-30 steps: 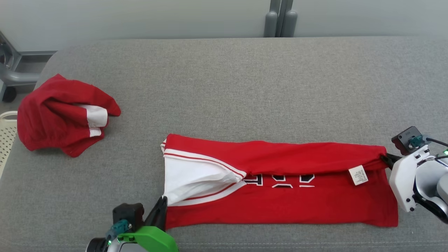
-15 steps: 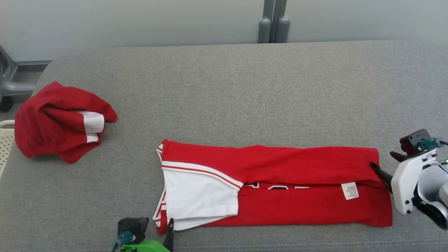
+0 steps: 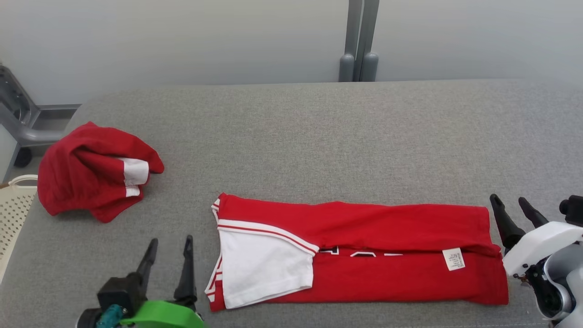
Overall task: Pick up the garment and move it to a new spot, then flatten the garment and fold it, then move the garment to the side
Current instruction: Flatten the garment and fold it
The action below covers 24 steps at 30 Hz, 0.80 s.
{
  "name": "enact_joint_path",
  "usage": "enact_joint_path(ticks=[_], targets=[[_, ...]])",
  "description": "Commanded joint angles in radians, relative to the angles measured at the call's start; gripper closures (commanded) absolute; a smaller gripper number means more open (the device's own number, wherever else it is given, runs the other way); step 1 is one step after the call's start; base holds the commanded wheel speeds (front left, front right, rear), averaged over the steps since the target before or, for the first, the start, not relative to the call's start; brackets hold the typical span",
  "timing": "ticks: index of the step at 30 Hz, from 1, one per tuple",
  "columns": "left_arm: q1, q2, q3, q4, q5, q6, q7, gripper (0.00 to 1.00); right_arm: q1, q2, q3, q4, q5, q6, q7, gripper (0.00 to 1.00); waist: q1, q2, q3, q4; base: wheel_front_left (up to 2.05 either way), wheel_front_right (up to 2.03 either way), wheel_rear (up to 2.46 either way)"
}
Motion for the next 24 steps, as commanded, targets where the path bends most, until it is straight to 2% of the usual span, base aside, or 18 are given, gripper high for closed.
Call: enact_joint_path(ticks=[1, 4, 5, 10, 14, 18, 24], targets=[[-0.016, -0.01, 0.033, -0.013, -0.013, 0.003, -0.015, 0.0, 0.022, 0.036, -0.035, -0.007, -0.011, -0.001, -0.013, 0.0, 0.0001, 0.0, -0.01, 0.005, 0.0, 0.0, 0.0], [-0.017, -0.03, 0.088, -0.02, -0.027, 0.006, -0.024, 0.0, 0.047, 0.106, -0.096, -0.034, -0.05, 0.0, -0.024, 0.0, 0.0001, 0.0, -0.019, 0.008, 0.0, 0.0, 0.0], [-0.017, -0.03, 0.088, -0.02, -0.027, 0.006, -0.024, 0.0, 0.047, 0.106, -0.096, -0.034, -0.05, 0.0, -0.024, 0.0, 0.0001, 0.0, -0.019, 0.008, 0.0, 0.0, 0.0], [-0.032, -0.055, 0.169, -0.03, -0.027, -0.013, -0.025, 0.0, 0.078, 0.214, -0.148, -0.102, -0.109, 0.0, -0.035, 0.0, 0.0001, 0.0, -0.034, 0.008, 0.0, 0.0, 0.0], [-0.027, -0.081, 0.239, -0.046, -0.019, -0.048, -0.024, 0.0, 0.106, 0.28, -0.175, -0.16, -0.142, 0.0, -0.063, 0.0, 0.0001, 0.0, -0.055, 0.007, 0.0, 0.0, 0.0], [0.0, -0.094, 0.286, -0.049, 0.023, -0.086, -0.023, 0.0, 0.14, 0.319, -0.171, -0.203, -0.177, 0.0, -0.097, 0.0, 0.0001, 0.0, -0.072, 0.002, 0.0, 0.0, 0.0], [0.014, -0.097, 0.3, -0.037, 0.123, -0.151, -0.023, 0.0, 0.189, 0.346, -0.14, -0.232, -0.245, 0.0, -0.16, 0.0, 0.0001, 0.0, -0.088, 0.0, 0.0, 0.0, 0.0]])
